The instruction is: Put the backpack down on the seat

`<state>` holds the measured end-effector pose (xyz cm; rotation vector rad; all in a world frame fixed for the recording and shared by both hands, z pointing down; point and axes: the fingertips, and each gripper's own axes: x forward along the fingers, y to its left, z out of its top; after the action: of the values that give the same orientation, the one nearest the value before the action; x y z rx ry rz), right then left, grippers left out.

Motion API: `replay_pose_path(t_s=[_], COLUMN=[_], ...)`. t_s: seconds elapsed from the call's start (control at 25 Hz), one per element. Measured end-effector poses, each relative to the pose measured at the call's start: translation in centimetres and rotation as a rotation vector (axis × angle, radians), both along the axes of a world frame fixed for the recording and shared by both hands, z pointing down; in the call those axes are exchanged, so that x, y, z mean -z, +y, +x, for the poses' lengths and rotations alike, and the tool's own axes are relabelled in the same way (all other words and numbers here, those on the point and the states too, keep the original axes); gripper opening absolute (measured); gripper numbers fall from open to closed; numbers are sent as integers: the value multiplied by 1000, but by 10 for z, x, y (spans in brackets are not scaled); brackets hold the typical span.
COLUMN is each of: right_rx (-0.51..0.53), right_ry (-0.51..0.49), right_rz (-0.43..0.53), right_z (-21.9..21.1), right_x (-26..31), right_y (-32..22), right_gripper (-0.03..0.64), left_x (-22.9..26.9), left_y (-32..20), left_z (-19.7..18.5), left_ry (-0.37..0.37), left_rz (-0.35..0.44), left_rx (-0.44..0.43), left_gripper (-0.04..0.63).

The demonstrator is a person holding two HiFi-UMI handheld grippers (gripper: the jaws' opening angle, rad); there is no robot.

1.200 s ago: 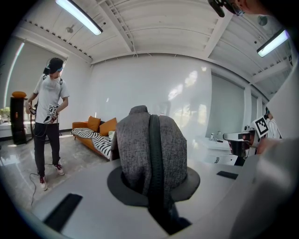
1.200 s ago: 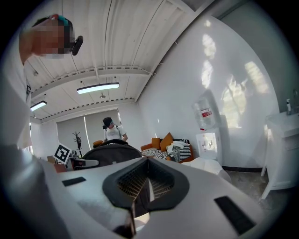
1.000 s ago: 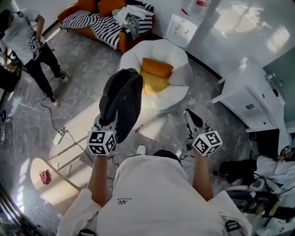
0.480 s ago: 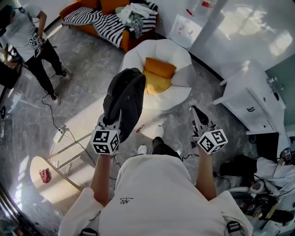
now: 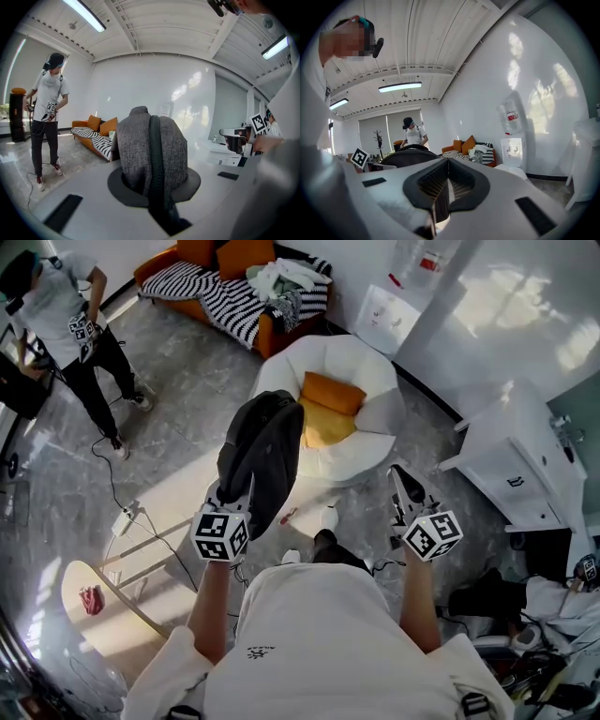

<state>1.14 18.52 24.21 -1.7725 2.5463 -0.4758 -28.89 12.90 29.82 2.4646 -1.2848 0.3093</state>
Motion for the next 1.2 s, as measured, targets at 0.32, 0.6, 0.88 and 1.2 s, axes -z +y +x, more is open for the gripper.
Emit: replay_pose_path(t_s=[0.32, 0.6, 0.88, 1.2], right_rx=[12, 47, 73, 130], right_ry=[-57, -46, -90, -99], right_rz=[5, 7, -1, -32], right_z=[38, 68, 107, 150], right_x=[-8, -11, -16, -35], right_y=[-40, -85, -127, -175], right_gripper=[21, 21, 21, 21], left_x=[2, 12, 13, 11], left_y=[-29, -68, -104, -139], left_z=[35, 61, 98, 147], left_ry=[-20, -23, -40, -58], left_rz=[-5, -10, -10, -24], left_rx=[14, 46, 78, 107], left_gripper=[66, 66, 66, 66])
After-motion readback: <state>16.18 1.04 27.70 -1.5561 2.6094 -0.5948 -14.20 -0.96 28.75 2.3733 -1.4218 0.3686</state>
